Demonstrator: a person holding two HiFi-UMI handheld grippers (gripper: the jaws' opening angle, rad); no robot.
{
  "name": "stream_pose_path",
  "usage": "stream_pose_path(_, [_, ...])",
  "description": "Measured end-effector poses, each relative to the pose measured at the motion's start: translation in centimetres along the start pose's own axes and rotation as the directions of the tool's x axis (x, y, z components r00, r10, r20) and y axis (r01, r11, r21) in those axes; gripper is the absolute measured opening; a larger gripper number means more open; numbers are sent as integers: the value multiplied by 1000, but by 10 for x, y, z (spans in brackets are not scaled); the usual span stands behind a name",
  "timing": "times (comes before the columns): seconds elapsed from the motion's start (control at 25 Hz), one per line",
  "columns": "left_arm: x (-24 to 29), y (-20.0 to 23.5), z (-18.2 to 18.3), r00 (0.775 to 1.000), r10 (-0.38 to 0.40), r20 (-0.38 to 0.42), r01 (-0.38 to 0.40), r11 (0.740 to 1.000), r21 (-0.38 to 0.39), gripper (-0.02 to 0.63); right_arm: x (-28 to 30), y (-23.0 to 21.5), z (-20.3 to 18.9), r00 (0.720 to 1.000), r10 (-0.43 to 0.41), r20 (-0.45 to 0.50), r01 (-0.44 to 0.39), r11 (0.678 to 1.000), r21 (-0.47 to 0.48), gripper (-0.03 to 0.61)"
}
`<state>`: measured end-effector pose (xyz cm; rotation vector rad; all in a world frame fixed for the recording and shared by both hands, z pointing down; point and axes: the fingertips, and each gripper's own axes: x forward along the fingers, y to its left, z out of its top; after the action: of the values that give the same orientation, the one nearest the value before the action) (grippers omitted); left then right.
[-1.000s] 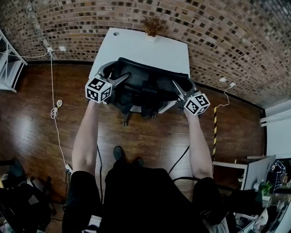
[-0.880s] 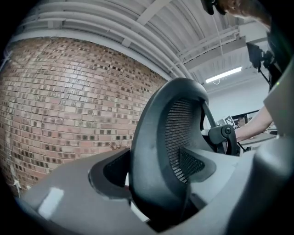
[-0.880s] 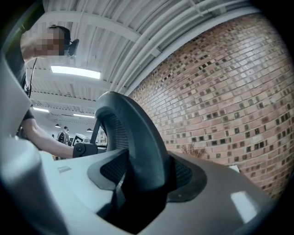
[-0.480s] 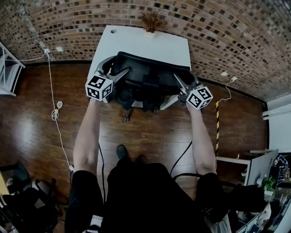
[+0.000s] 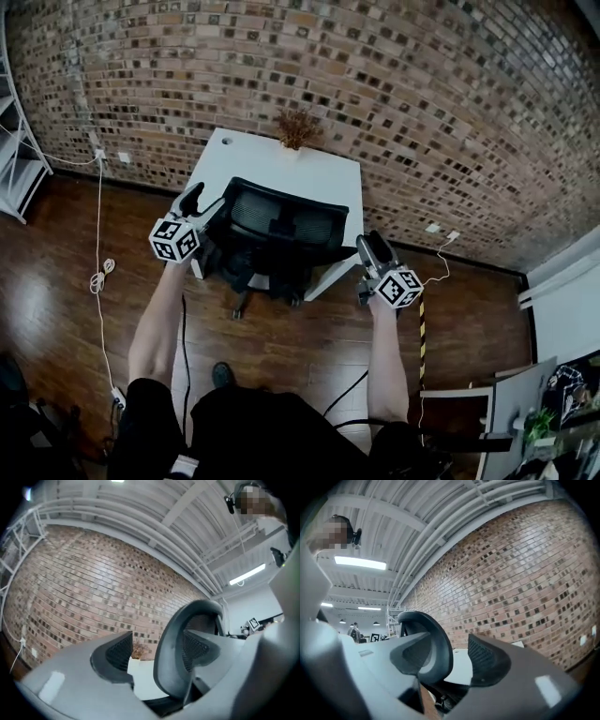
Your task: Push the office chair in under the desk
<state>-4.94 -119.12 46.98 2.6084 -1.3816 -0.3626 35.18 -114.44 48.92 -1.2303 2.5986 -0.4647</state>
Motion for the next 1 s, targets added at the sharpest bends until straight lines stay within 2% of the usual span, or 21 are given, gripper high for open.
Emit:
stream_pose_path(0.08, [-37, -13, 25, 997, 56, 53, -55, 998, -31, 426, -30, -1, -8, 999, -33, -23, 35, 996, 80, 213])
stream_pose_path(0.12, [-50, -27, 23, 998, 48, 40, -47, 999, -23, 423, -40, -4, -20, 997, -53, -56, 60, 990, 127, 176])
stream_pose_path(0.2, [-62, -61, 0, 1000, 1, -28, 0, 1000, 16, 425, -47, -10, -47, 990, -70, -119, 94, 973, 210, 161])
stream_pose_path(0.24, [-69, -75, -18, 998, -15, -56, 16, 1000, 15, 425, -48, -7, -59, 990, -53, -132, 84, 967, 242, 161])
stream_pose_path(0.28, [-80, -88, -39, 997, -24, -77, 23, 1000, -2, 425, -47, 0, -70, 991, -14, -131, 49, 963, 265, 161])
stream_pose_path(0.36, [-103, -113, -83, 993, -43, -109, 40, 999, -32, 451, -43, 21, -83, 989, 107, -105, -72, 954, 290, 160])
stream_pose_path(0.44, [-124, -138, -113, 990, -68, -123, 62, 997, -49, 490, -39, 44, -89, 968, 243, -61, -215, 929, 301, 160])
stream_pose_path(0.48, [-138, -148, -121, 990, -68, -120, 62, 996, -57, 497, -42, 51, -95, 960, 275, -55, -245, 919, 310, 160])
stream_pose_path(0.56, [-174, -164, -126, 995, -49, -89, 43, 997, -69, 497, -52, 59, -116, 955, 288, -72, -249, 909, 335, 124])
stream_pose_path(0.6, [-191, -168, -125, 997, -34, -64, 29, 997, -76, 495, -59, 58, -128, 957, 269, -104, -222, 918, 327, 104])
stream_pose_path(0.68, [-214, -170, -112, 1000, -13, -13, 12, 996, -93, 460, -68, 44, -154, 965, 159, -206, -102, 959, 263, 43])
stream_pose_path(0.76, [-218, -168, -78, 1000, -12, 21, 14, 994, -110, 406, -63, 47, -151, 967, 106, -232, -44, 965, 259, 31])
stream_pose_path(0.92, [-225, -183, 9, 997, -63, 51, 68, 992, -103, 379, -63, 100, -98, 985, 101, -137, -51, 943, 329, 31])
stream_pose_path(1.0, [-243, -197, 36, 991, -115, 62, 121, 988, -98, 399, -73, 153, -75, 987, 153, -57, -124, 928, 352, 31])
